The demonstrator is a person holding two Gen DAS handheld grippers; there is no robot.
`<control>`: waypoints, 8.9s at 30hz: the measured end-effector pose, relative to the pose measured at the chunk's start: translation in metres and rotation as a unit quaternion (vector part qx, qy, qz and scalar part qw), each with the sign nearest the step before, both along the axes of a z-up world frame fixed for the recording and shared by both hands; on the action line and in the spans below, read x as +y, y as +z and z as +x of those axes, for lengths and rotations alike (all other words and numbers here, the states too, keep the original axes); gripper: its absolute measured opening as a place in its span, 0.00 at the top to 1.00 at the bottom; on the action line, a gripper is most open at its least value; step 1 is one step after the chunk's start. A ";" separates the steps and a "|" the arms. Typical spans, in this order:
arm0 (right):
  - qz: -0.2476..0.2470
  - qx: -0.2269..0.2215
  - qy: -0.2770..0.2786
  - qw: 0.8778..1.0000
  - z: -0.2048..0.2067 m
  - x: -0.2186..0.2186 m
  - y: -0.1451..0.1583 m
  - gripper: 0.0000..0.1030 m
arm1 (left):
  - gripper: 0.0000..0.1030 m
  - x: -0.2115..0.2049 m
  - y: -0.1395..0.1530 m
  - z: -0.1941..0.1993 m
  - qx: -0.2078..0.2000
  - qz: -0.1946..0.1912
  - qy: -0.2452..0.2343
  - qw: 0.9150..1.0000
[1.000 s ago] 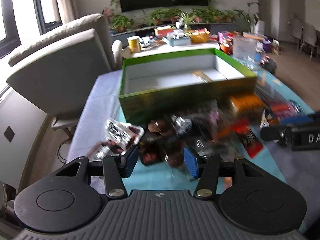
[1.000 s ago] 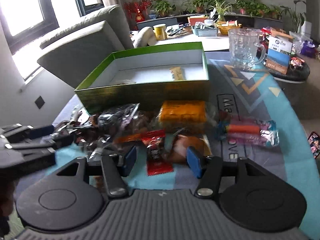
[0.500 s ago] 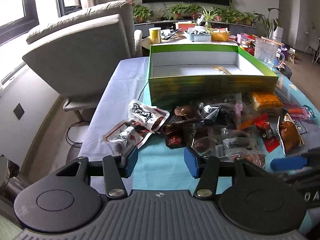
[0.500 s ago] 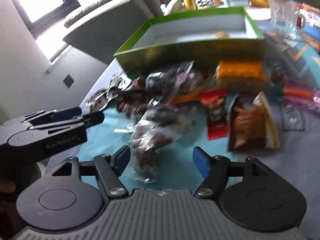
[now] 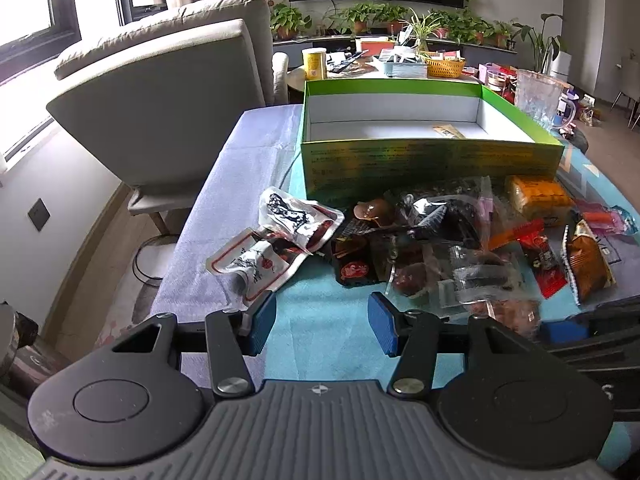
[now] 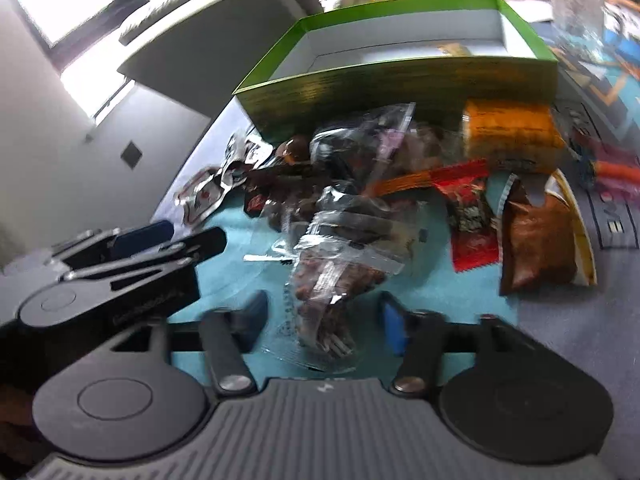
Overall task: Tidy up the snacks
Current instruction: 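Move both tools back to the snack pile, then grasp the white-red sausage packet with the left tool while the right tool grasps the jerky bag, then carry both packets into the green box and open both tools, then move both tools back toward the remaining snacks, then grasp the clear bag with dark jerky stick with the left tool while the right tool grasps the brown packet, then lift both held packets and carry them over the green box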
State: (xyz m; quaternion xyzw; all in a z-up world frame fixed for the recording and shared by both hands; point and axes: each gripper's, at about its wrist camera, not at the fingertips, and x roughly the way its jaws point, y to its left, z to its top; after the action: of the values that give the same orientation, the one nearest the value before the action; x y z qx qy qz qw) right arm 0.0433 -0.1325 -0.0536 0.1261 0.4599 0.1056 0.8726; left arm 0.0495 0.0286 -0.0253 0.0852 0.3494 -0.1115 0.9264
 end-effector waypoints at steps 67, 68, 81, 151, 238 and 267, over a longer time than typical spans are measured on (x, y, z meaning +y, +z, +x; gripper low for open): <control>-0.002 -0.079 -0.050 0.996 -0.023 -0.049 0.033 0.67 | 0.46 0.014 0.042 0.004 -0.029 -0.105 -0.216 0.970; -0.001 -0.082 -0.052 0.995 -0.025 -0.050 0.034 0.67 | 0.46 0.008 0.045 0.001 -0.033 -0.105 -0.222 0.969; 0.007 -0.153 -0.079 0.985 -0.023 -0.071 0.060 0.67 | 0.46 -0.034 0.077 0.003 -0.116 -0.114 -0.174 0.971; -0.057 -0.134 -0.114 0.983 0.125 -0.086 0.025 0.65 | 0.45 -0.079 0.024 0.138 -0.030 -0.097 -0.049 0.994; -0.143 -0.081 -0.079 0.983 -0.004 -0.083 -0.015 0.48 | 0.72 0.036 -0.003 0.065 -0.015 -0.059 0.016 0.998; -0.031 -0.094 -0.143 0.985 -0.037 -0.131 -0.001 0.24 | 0.72 -0.004 0.055 0.052 -0.092 -0.089 -0.037 0.991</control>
State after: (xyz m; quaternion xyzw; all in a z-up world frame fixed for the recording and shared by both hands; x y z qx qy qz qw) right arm 0.0065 -0.2634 -0.0548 0.1532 0.3557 -0.0230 0.9217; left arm 0.1013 0.0245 0.0294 0.0247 0.2482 -0.1679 0.9537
